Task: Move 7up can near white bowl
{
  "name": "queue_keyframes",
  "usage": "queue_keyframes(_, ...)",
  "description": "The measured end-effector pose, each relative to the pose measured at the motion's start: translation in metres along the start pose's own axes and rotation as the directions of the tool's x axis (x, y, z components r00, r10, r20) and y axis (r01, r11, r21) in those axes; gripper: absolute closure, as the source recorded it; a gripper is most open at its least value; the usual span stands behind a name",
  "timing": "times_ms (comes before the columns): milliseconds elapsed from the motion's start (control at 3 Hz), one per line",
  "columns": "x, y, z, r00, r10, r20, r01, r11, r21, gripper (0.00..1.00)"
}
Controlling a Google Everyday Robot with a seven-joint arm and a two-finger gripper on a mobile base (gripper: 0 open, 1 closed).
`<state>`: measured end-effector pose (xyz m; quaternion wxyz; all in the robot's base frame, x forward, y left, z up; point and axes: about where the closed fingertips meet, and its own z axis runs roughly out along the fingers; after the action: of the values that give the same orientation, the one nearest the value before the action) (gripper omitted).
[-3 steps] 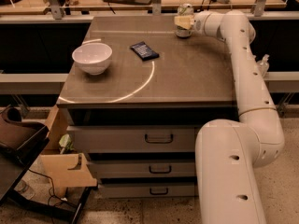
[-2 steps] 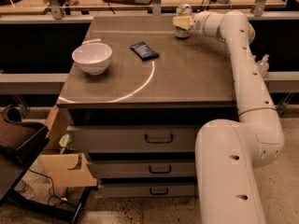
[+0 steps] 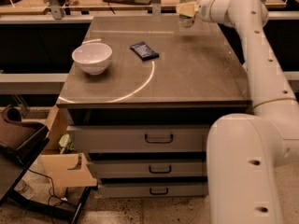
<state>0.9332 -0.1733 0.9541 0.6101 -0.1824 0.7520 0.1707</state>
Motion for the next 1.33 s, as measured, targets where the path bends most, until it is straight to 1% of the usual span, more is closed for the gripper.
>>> queue_keyframes(333,-0.056,0.009,-0.052,0.999,-0.027,0.041,0.026,0.9992,0.029,1.0)
queue_keyframes(667,-0.141,0.007,-0.153,0.979,-0.032,0.202,0.009,0.9933,0.115,1.0)
queue_keyframes(1000,-0.223,0.042,-0.259,0.926,-0.053,0.374,-0.012,0.9855,0.169,1.0)
queue_keyframes(1333,-0.205,0.106,-0.303,0.926,-0.04,0.374,-0.008,0.9921,0.125,1.0)
